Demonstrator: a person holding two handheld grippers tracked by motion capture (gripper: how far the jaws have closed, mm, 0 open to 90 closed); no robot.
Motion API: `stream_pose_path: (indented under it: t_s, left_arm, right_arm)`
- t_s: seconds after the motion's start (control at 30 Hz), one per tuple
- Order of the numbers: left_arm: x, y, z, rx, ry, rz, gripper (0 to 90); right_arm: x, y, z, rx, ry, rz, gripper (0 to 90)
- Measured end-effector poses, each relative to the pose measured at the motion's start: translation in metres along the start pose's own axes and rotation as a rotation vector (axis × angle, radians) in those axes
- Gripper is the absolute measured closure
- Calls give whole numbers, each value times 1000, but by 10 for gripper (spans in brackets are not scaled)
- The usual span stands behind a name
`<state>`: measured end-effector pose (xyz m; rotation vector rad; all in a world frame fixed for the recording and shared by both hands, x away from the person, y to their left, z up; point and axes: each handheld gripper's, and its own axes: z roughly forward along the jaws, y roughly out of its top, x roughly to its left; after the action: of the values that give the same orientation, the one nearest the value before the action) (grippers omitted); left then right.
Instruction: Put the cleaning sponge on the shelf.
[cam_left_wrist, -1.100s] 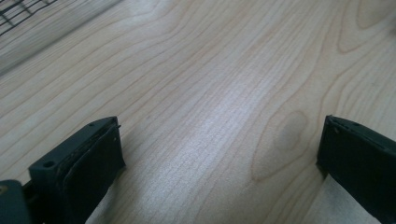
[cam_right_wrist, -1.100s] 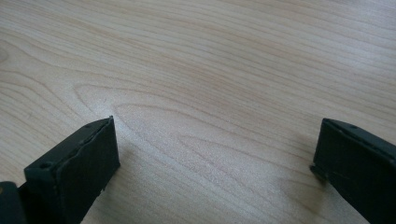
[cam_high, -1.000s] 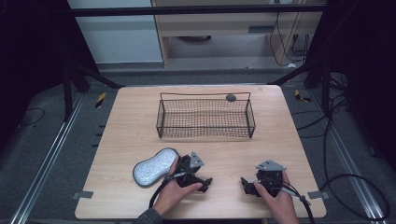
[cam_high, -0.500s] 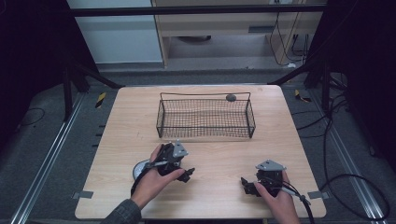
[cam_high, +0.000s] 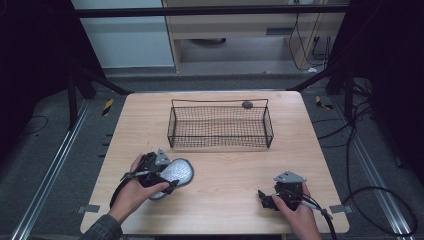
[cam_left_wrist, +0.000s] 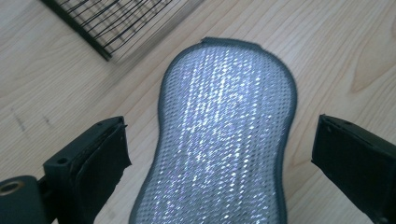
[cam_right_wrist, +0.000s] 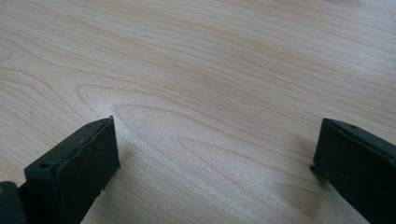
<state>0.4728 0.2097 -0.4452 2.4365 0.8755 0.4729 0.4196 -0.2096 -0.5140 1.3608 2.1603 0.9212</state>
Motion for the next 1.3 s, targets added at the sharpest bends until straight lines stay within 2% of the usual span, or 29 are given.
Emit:
stream_pose_path:
  t_s: [0.03,0.17,0.5,0.57,0.7,0.87,1.13,1.3]
  left_arm:
    - [3,-3,0,10,-17,-6,32]
    - [5,-5,2,32,-30,-4,32]
    - [6,-8,6,89,-26,-1,32]
    - [6,-9,9,114,-40,8,32]
    - [6,-8,17,131,-56,20,32]
    - [5,-5,26,135,-69,14,35]
    - [4,-1,34,147,-83,35,34]
    - [7,0,39,150,-84,23,28]
  right_arm:
    - [0,0,0,1,0,-2,3]
    - [0,0,0,2,2,-3,3]
    - [-1,0,0,1,4,-13,4]
    - [-1,0,0,1,5,-12,3]
    - [-1,0,0,1,5,-13,3]
    - [-1,0,0,2,7,-16,3]
    - [-2,0,0,1,9,-17,4]
    - [-2,0,0,1,10,-18,4]
